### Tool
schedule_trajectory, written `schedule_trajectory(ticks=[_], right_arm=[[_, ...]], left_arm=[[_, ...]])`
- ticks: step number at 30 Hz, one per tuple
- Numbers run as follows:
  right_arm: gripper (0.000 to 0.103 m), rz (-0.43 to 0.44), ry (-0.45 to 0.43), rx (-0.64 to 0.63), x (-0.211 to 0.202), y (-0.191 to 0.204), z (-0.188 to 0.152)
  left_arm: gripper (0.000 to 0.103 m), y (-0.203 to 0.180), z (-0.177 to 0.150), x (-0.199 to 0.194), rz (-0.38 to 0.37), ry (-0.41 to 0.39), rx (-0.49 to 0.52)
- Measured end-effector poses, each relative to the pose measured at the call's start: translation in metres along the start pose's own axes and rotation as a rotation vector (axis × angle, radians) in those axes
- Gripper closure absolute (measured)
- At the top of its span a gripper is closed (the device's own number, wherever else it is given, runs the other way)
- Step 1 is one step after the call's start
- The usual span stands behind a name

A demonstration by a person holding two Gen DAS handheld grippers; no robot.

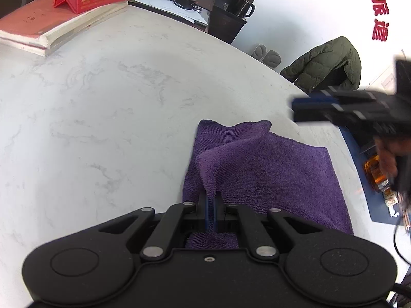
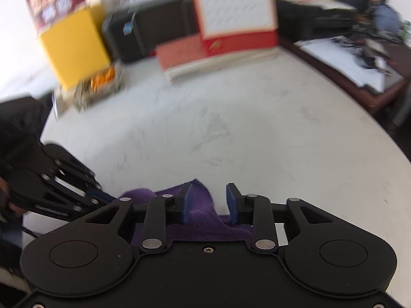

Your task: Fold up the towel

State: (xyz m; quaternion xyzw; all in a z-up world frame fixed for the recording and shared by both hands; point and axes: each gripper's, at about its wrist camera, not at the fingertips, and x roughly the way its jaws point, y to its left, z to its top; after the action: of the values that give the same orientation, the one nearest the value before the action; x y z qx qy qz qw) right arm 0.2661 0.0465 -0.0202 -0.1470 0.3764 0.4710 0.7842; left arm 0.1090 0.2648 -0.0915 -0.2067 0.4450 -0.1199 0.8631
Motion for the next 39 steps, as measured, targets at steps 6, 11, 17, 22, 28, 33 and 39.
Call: schedule_trajectory(ticks=[6, 11, 17, 22, 28, 33, 39], right_arm=[[0.071, -0.099, 0.148, 0.063, -0.029, 0.017, -0.082], [0.071, -0.188, 0.208, 0.07, -0.023, 0.032, -0.117], [0.071, -0.218, 0.18, 0.056, -0.025, 0.041, -0.124], [0.07, -0.222, 0.168, 0.059, -0.027, 0.043, -0.128], [0.07, -0.229, 0.157, 0.064, -0.027, 0.042, -0.131], [0.07, -0.247, 0.149, 0.076, -0.03, 0.043, -0.131], [0.07, -0.281, 0.121, 0.102, -0.045, 0.043, -0.136]], left_arm=[[0.099, 0.002, 0.002, -0.003, -0.001, 0.009, -0.001], [0.094, -0.012, 0.004, -0.006, 0.073, 0.002, 0.081], [0.091, -0.021, 0.003, -0.008, 0.199, -0.019, 0.239], [0.091, -0.014, 0.008, -0.021, 0.283, -0.065, 0.269], [0.091, -0.006, 0.008, -0.064, 0.313, -0.141, 0.217], [0.091, -0.034, -0.017, -0.078, 0.122, -0.086, 0.272], [0.091, -0.082, -0.073, -0.047, 0.018, 0.096, 0.423]])
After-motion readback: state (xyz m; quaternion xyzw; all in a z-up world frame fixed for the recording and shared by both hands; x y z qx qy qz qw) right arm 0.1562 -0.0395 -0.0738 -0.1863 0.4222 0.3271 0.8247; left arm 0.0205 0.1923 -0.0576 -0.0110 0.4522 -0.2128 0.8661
